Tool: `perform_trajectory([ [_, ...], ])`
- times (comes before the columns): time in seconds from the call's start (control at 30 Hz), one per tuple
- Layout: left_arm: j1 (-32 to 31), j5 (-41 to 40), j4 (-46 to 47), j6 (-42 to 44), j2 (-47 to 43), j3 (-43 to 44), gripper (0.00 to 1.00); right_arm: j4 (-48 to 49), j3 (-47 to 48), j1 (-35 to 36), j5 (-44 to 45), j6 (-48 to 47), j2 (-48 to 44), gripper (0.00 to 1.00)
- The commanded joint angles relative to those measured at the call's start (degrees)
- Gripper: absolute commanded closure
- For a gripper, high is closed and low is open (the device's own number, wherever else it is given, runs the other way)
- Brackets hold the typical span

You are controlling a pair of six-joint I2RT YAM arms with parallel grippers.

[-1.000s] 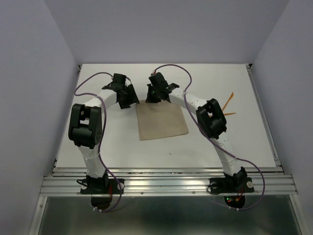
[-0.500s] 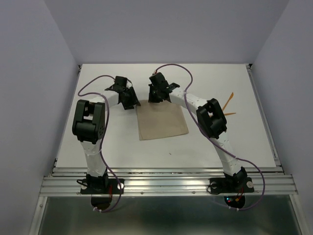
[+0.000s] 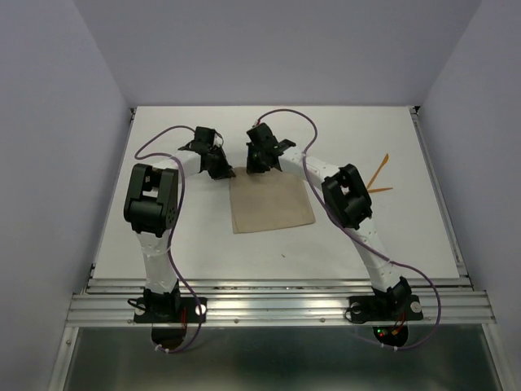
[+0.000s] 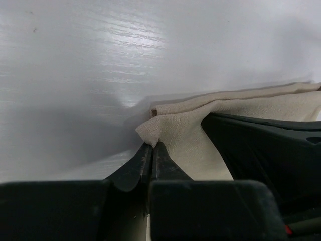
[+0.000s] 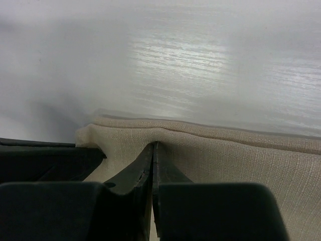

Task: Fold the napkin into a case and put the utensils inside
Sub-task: Smooth out the lower triangle-folded napkin at the center of the board.

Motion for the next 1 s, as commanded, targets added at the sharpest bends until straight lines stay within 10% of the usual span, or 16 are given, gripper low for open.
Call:
perform_trajectory([
  [0.0,-0.93,2.12,0.81,-0.40,-2.12,1.01,0.96,-0.28,-0.34,0.10,0.42,0.39,-0.34,0.96],
  [0.73,-7.35,-2.01,-3.15,-6.02,-6.52,5.32,1.00,3.85,-6.58,-1.04,-3.89,1.97,-4.56,0.97],
  [0.97,-7.70,-3.76,-4.12,-5.67,-6.52,5.84,0.87,4.20,-7.64,-1.04,-4.06,1.97,-5.52,0.97],
])
